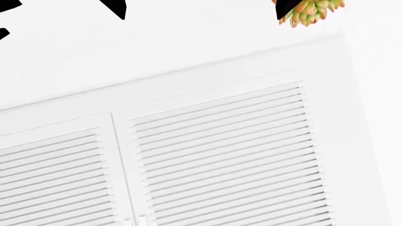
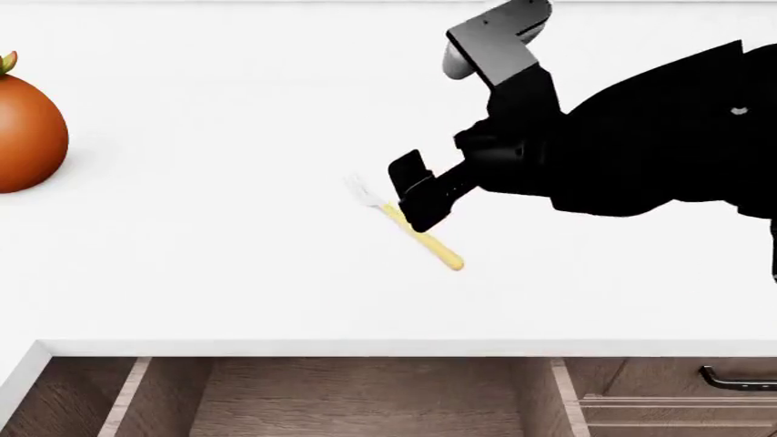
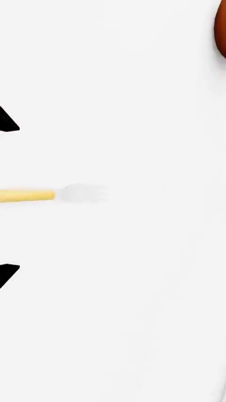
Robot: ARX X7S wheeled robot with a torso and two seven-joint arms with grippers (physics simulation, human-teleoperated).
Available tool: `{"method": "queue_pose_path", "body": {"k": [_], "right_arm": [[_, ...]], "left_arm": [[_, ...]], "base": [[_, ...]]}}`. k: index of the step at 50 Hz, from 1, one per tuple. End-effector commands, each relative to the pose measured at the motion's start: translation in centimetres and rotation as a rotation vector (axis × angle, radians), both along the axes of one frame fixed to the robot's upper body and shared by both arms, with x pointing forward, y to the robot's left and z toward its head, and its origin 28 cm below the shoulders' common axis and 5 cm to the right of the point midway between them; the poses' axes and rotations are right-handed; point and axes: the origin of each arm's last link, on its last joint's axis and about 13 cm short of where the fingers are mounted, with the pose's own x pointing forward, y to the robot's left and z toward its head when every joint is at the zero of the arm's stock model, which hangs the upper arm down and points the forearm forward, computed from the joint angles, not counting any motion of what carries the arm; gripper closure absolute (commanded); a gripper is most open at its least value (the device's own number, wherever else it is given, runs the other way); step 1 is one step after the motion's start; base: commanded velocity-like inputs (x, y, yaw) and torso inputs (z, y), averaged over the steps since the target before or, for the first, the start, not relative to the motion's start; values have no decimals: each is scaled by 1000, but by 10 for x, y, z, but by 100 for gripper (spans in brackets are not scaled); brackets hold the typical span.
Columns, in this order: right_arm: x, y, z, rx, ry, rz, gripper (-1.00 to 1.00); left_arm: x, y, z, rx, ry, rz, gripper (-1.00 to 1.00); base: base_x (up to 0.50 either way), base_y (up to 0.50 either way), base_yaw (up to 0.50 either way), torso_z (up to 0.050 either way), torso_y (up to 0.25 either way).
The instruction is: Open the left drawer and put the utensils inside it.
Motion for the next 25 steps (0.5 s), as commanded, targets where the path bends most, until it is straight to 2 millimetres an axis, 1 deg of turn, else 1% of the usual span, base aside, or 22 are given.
{"method": "queue_pose_path", "body": {"k": [1,10,17,25], "right_arm": [[11,-2,-9,62,70,-30,-100],[25,-3,-22,78,94,-61,-100],[34,3,-37,61,125,-59,-100],[45,9,-46,50,143,-56,-100]], "left_arm": [[0,0,-1,-1,1,1,-100],[1,0,-1,-2,1,0,-100],[1,1,-1,-3,1,0,-100],[1,1,-2,-3,4,1,-100]], "base": [[0,0,0,0,0],[0,0,0,0,0],[0,0,0,0,0],[0,0,0,0,0]]}}
